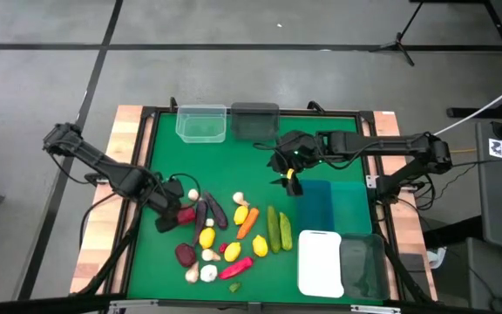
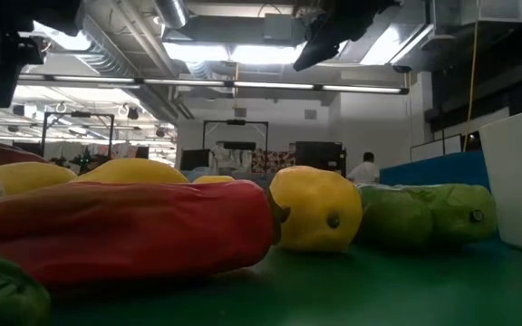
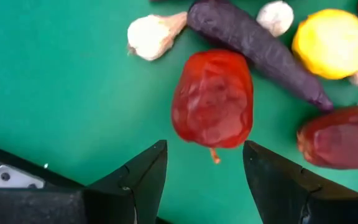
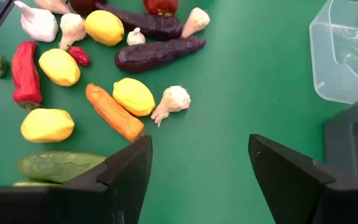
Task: Sort produce into baskets
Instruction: Put the red apple into the bottom black bin
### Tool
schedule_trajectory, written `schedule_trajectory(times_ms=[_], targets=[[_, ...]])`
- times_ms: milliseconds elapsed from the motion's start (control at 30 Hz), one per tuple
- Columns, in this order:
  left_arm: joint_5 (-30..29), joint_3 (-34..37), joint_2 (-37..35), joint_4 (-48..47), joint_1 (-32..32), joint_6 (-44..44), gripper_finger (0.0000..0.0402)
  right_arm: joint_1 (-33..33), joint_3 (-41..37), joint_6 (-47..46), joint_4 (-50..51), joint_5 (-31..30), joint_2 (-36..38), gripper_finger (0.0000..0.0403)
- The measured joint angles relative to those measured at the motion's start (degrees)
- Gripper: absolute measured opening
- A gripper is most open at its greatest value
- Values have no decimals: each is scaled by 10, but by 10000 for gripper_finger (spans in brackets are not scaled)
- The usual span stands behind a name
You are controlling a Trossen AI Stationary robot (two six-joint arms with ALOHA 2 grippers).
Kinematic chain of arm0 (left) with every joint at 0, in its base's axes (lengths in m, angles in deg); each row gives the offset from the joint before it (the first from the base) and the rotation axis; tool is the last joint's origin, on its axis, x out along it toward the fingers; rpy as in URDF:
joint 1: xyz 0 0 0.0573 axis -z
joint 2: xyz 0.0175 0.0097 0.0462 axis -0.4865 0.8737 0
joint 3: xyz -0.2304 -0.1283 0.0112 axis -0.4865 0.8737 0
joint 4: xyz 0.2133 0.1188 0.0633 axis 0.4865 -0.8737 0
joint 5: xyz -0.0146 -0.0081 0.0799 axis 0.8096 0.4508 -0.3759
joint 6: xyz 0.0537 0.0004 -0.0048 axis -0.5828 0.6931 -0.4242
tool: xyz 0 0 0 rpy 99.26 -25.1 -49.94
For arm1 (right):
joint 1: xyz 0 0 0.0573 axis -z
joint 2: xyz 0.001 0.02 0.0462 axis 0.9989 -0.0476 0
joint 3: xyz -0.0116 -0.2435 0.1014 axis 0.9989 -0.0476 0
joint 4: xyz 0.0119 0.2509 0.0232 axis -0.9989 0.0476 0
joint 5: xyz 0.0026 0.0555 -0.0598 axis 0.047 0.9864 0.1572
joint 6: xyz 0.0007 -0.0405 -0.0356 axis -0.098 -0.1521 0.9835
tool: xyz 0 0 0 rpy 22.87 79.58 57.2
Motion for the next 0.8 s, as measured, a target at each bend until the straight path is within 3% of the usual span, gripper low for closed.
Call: schedule_trajectory(times_ms=[233,500,800], targets=[[-4,1,0,0,16,61,205,0,0,12,-2,-24,0,266],[-2,39,0,9,84,171,205,0,0,12,-2,-24,0,266],[-2,75,8,73,133,230,205,0,0,11,-2,-25,0,266]])
